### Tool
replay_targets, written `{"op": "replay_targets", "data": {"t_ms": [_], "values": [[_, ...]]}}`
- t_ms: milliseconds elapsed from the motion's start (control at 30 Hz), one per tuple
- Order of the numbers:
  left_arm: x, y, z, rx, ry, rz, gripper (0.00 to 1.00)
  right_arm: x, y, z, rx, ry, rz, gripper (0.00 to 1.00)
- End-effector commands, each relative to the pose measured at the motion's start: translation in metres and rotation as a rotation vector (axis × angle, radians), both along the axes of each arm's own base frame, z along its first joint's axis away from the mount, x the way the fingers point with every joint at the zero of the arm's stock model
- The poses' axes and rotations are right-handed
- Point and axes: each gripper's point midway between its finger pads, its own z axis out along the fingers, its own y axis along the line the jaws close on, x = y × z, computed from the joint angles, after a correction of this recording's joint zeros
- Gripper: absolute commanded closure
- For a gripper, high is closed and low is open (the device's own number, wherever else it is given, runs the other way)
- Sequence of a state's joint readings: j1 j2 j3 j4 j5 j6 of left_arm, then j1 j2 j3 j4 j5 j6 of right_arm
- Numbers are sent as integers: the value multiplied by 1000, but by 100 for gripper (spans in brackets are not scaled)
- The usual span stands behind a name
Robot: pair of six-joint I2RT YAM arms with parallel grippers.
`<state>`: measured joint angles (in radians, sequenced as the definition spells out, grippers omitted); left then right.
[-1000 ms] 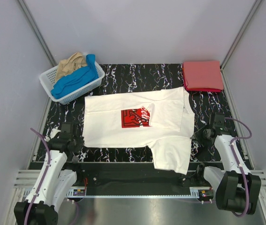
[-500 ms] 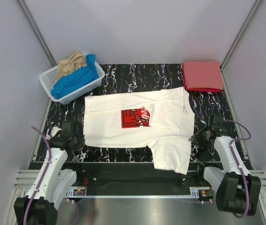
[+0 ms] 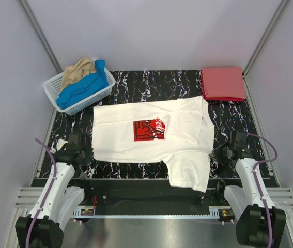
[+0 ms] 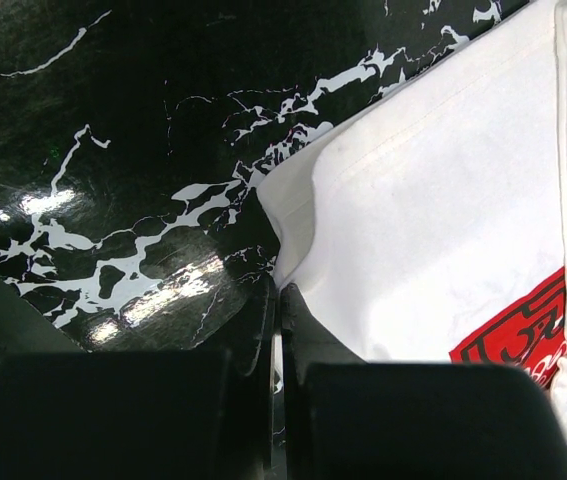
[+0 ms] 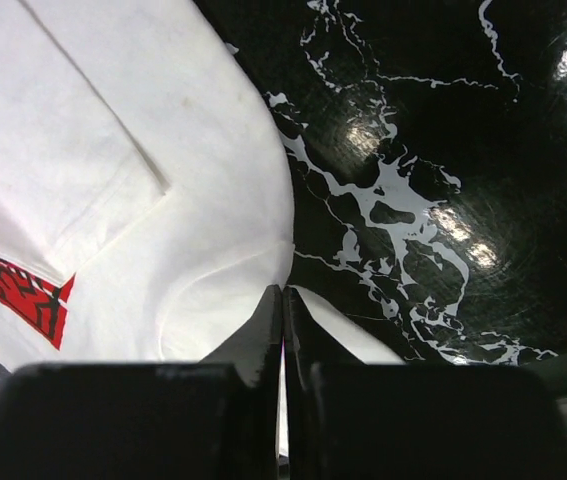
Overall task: Fold and stack the t-shirts
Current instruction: Fold the tshirt
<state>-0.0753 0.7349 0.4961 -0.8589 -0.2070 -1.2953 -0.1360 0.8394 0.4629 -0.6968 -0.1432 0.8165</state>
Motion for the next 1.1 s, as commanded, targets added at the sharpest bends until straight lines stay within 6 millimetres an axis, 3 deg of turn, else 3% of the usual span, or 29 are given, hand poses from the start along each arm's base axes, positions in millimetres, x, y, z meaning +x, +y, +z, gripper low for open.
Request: {"op": "replay_targets", "data": {"t_ms": [0, 133, 433, 800, 833, 1067], "values": [[16, 4, 15, 29, -67, 3, 100, 21, -5, 22, -30, -108, -3, 100], [25, 12, 24, 72, -72, 26, 100, 40, -16, 39, -90, -153, -11, 100], [49, 17, 34, 97, -61, 57, 100, 85, -5, 68, -60, -254, 130, 100], [88, 17, 33, 99, -23, 83, 100, 144, -5, 76, -50, -214, 236, 100], [100, 18, 34, 107, -13, 92, 100, 160, -4, 76, -44, -213, 280, 100], [124, 23, 32, 125, 12, 108, 100, 187, -4, 81, -54, -233, 354, 100]]}}
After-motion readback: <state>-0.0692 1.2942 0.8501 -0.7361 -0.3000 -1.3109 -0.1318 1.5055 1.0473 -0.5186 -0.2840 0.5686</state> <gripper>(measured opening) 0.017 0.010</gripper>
